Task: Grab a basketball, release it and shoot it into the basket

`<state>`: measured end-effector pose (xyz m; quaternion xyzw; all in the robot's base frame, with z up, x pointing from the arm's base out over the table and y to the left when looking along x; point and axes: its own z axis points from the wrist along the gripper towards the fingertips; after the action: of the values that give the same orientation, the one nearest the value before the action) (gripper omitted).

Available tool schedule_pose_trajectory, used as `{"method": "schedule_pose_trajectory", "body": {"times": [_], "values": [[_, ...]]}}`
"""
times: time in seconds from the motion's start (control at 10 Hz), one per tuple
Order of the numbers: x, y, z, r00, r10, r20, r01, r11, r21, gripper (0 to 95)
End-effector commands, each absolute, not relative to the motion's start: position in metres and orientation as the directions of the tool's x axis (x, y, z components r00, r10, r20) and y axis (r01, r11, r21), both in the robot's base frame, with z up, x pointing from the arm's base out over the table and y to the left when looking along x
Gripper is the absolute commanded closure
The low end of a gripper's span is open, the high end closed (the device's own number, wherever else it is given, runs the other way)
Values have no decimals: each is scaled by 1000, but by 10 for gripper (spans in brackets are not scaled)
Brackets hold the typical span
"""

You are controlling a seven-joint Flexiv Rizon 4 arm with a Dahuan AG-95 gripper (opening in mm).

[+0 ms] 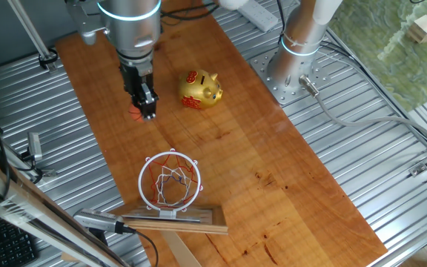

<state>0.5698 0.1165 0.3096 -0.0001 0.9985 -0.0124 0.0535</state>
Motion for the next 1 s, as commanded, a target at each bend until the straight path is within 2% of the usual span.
{"method": "schedule_pose_trajectory", "body": {"times": [0.1,0.3,1.0], "values": [[569,137,321,-994,48,-101,50,999,-17,950],[562,145,323,-991,88,-99,88,996,3,950],[555,166,310,-990,89,-108,89,996,1,950]]}}
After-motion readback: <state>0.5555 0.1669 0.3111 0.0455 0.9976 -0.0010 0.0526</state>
